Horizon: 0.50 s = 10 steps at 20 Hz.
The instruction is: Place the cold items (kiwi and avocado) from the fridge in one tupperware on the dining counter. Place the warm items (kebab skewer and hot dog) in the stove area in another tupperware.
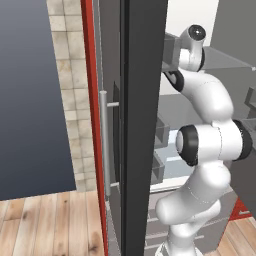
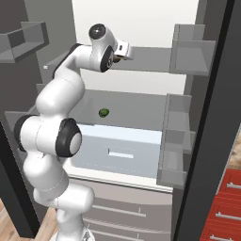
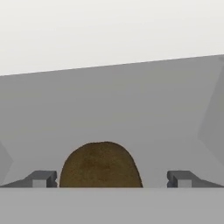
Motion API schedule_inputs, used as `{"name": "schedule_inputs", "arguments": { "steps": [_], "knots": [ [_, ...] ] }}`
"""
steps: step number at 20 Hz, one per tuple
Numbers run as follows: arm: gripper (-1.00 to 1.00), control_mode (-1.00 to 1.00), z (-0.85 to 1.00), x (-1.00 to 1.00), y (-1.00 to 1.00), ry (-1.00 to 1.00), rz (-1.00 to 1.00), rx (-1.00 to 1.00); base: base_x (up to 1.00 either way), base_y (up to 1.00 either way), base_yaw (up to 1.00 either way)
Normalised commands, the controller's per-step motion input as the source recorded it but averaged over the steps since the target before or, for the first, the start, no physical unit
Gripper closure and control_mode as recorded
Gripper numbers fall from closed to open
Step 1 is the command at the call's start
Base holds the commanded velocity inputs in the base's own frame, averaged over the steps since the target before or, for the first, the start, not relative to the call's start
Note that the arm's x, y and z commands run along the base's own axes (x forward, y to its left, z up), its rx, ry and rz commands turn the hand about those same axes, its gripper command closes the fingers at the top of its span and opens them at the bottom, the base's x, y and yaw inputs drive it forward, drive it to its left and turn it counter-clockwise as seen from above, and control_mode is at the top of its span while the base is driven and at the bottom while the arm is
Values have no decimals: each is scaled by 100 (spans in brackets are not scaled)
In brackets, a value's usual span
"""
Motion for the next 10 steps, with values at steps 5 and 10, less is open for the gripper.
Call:
{"name": "schedule_inputs", "arguments": {
  "steps": [5,10],
  "knots": [
    [-100,-100,-2,15,0,1,0,0,0,0,0],
    [100,-100,-15,3,0,9,0,0,0,0,0]
  ]
}}
